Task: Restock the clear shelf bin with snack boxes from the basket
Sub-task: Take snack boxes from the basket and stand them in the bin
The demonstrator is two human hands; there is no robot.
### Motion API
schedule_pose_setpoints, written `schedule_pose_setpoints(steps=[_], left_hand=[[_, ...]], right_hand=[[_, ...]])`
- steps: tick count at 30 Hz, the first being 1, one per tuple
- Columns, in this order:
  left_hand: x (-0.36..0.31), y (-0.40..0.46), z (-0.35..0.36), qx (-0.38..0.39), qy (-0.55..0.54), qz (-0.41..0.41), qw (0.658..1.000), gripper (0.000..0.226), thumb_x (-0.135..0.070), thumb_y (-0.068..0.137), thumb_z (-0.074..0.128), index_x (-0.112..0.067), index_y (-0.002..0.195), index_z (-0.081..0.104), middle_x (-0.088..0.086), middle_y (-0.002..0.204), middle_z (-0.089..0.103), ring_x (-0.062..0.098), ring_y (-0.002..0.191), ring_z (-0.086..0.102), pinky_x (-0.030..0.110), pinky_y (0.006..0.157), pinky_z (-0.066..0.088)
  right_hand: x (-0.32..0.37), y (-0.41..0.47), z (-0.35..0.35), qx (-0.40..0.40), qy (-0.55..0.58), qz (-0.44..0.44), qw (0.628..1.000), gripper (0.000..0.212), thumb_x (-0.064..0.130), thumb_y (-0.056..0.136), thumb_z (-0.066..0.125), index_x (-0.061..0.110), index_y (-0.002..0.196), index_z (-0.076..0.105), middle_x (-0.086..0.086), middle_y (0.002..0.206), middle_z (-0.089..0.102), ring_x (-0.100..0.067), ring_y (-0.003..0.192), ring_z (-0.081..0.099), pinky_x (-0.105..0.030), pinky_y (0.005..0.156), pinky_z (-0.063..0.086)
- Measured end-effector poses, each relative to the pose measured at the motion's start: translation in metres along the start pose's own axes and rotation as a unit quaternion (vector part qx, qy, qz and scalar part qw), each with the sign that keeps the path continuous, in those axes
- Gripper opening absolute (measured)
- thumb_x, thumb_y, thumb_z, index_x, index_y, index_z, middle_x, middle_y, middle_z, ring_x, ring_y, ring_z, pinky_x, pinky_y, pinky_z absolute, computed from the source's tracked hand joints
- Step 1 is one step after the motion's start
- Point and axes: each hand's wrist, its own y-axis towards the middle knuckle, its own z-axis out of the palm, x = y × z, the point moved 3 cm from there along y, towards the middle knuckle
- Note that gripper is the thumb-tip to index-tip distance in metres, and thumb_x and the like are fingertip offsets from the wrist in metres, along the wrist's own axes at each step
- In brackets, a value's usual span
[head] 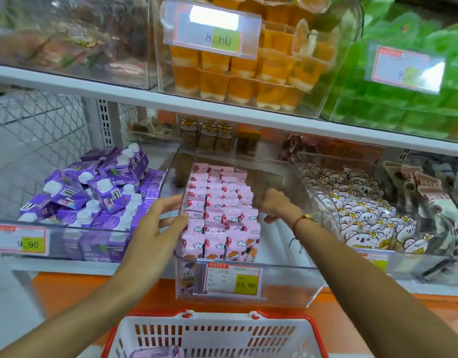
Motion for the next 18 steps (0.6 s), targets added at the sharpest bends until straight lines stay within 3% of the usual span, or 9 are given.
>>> schedule_pose_setpoints(steps=[2, 4, 6, 8, 12, 14, 15, 16, 18], left_hand=[[-0.002, 0.001, -0.001, -0.004, 0.004, 0.004, 1.0, 0.025, -0.014, 0.091, 0.055, -0.039, 0.097, 0.055, -0.023, 0.103, 0.057, -0.018, 0.075, 0.058, -0.002, 0.054, 0.04], [-0.004, 0.001, -0.001, -0.003, 0.006, 0.006, 1.0, 0.027, -0.011, 0.091, 0.056, -0.038, 0.094, 0.055, -0.024, 0.099, 0.057, -0.022, 0.069, 0.056, -0.002, 0.054, 0.04], [-0.007, 0.0, -0.001, -0.002, 0.005, 0.01, 1.0, 0.028, -0.01, 0.09, 0.055, -0.038, 0.093, 0.055, -0.025, 0.096, 0.057, -0.022, 0.067, 0.056, -0.002, 0.054, 0.04], [-0.008, 0.0, -0.002, 0.0, 0.007, 0.009, 1.0, 0.027, -0.01, 0.09, 0.056, -0.037, 0.095, 0.055, -0.025, 0.096, 0.057, -0.022, 0.068, 0.056, 0.0, 0.055, 0.042], [-0.013, 0.001, -0.006, -0.039, 0.119, 0.029, 0.992, 0.036, -0.016, 0.086, 0.062, -0.027, 0.119, 0.052, -0.009, 0.119, 0.053, -0.002, 0.101, 0.052, 0.026, 0.08, 0.048], [-0.027, -0.005, -0.005, -0.058, 0.174, 0.13, 0.974, 0.045, -0.015, 0.083, 0.065, -0.026, 0.124, 0.049, -0.005, 0.126, 0.047, 0.008, 0.113, 0.047, 0.037, 0.093, 0.045], [-0.036, -0.009, -0.003, -0.051, 0.184, 0.184, 0.964, 0.048, -0.015, 0.083, 0.066, -0.028, 0.126, 0.048, -0.007, 0.127, 0.045, 0.008, 0.116, 0.047, 0.04, 0.096, 0.045], [-0.045, -0.014, 0.001, -0.03, 0.188, 0.229, 0.955, 0.051, -0.016, 0.084, 0.066, -0.031, 0.128, 0.046, -0.01, 0.129, 0.042, 0.005, 0.12, 0.045, 0.04, 0.097, 0.045], [-0.06, -0.025, 0.013, 0.039, 0.188, 0.282, 0.94, 0.057, -0.023, 0.085, 0.064, -0.037, 0.135, 0.04, -0.018, 0.137, 0.035, -0.002, 0.128, 0.037, 0.036, 0.101, 0.042]], right_hand=[[-0.003, 0.004, 0.011, 0.028, -0.011, 0.029, 0.999, 0.02, 0.004, 0.086, 0.062, 0.004, 0.069, 0.051, -0.017, 0.092, 0.061, -0.035, 0.088, 0.069, -0.033, 0.065, 0.059], [-0.006, 0.008, 0.016, 0.047, 0.004, 0.04, 0.998, 0.025, 0.001, 0.088, 0.058, 0.006, 0.068, 0.045, -0.016, 0.082, 0.059, -0.036, 0.093, 0.068, -0.03, 0.055, 0.057], [-0.003, 0.006, 0.014, 0.068, 0.027, 0.044, 0.996, 0.024, 0.001, 0.09, 0.055, 0.005, 0.068, 0.046, -0.015, 0.076, 0.059, -0.033, 0.082, 0.066, -0.031, 0.051, 0.055], [0.003, -0.002, 0.004, 0.065, 0.023, 0.032, 0.997, 0.015, 0.005, 0.09, 0.052, 0.0, 0.076, 0.052, -0.02, 0.086, 0.063, -0.032, 0.077, 0.064, -0.033, 0.059, 0.058], [0.01, -0.047, -0.035, -0.092, -0.08, -0.05, 0.991, 0.034, 0.013, 0.09, 0.048, 0.0, 0.12, 0.04, -0.017, 0.096, 0.059, -0.033, 0.087, 0.065, -0.027, 0.064, 0.051], [0.008, -0.084, -0.05, -0.135, 0.034, -0.117, 0.983, 0.035, 0.012, 0.091, 0.043, 0.007, 0.125, 0.045, -0.018, 0.106, 0.063, -0.032, 0.088, 0.064, -0.04, 0.078, 0.054], [0.005, -0.105, -0.053, -0.086, 0.164, -0.127, 0.974, 0.035, 0.011, 0.091, 0.04, 0.009, 0.124, 0.051, -0.017, 0.107, 0.065, -0.028, 0.085, 0.063, -0.041, 0.08, 0.053], [0.002, -0.125, -0.051, 0.03, 0.316, -0.115, 0.941, 0.035, 0.011, 0.091, 0.037, 0.009, 0.117, 0.059, -0.015, 0.104, 0.068, -0.022, 0.08, 0.064, -0.036, 0.078, 0.054], [0.004, -0.162, -0.041, 0.271, 0.532, -0.047, 0.8, 0.039, 0.014, 0.086, 0.034, 0.005, 0.098, 0.071, -0.011, 0.088, 0.071, -0.016, 0.062, 0.062, -0.025, 0.058, 0.053]])
